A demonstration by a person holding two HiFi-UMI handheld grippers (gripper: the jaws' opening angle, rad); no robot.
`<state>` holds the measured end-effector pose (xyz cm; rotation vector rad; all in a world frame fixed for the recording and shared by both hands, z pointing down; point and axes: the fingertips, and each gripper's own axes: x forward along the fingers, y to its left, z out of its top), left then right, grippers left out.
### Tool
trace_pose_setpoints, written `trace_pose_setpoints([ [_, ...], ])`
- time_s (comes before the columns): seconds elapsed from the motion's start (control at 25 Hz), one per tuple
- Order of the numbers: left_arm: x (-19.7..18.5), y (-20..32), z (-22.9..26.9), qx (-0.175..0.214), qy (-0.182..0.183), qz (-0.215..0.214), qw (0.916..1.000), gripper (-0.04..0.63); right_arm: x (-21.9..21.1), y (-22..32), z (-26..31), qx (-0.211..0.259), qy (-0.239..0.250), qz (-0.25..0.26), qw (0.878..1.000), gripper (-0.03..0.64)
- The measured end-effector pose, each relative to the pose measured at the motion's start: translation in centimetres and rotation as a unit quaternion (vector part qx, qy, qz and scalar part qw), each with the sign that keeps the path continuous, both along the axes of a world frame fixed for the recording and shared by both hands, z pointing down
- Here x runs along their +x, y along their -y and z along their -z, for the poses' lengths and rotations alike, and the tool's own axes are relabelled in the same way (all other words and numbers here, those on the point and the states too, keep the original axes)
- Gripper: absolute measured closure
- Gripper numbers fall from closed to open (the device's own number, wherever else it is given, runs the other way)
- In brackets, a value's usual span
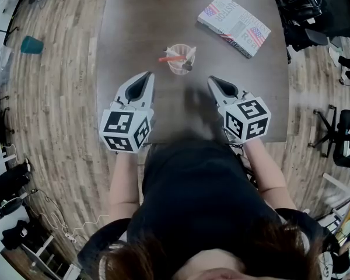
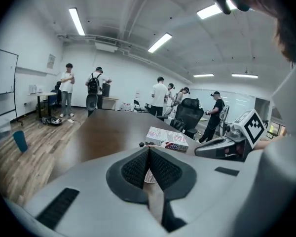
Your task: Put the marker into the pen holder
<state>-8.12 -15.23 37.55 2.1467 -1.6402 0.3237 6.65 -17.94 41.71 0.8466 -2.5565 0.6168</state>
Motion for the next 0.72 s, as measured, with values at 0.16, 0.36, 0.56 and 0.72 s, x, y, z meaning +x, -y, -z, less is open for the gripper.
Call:
trace_pose_setpoints([
  [0.16, -0.7, -0.4, -0.3, -0.001, -0.044, 0.037, 0.9983, 0.569, -0.2, -0.1, 0.1, 0.003, -0.002, -0.002, 1.0, 0.6],
  [0.36, -0.4, -1.1, -1.3, -0.016, -0.061, 0.047, 0.9969, 0.569, -0.3, -0.5, 0.4, 0.009, -0.006, -0.004, 1.0, 0.6],
  [0.56, -0.4, -1.2, -1.6, -0.018, -0.066, 0.056, 0.9961, 0.569, -0.1, -0.3, 0.5, 0.013, -0.007, -0.01, 1.0, 0.6],
  [0.72, -0.3, -1.4, -1.9, -0.023, -0.062, 0.056, 0.9962, 0.569, 0.1, -0.1, 0.6, 0.02, -0.01, -0.014, 1.0, 0.6],
])
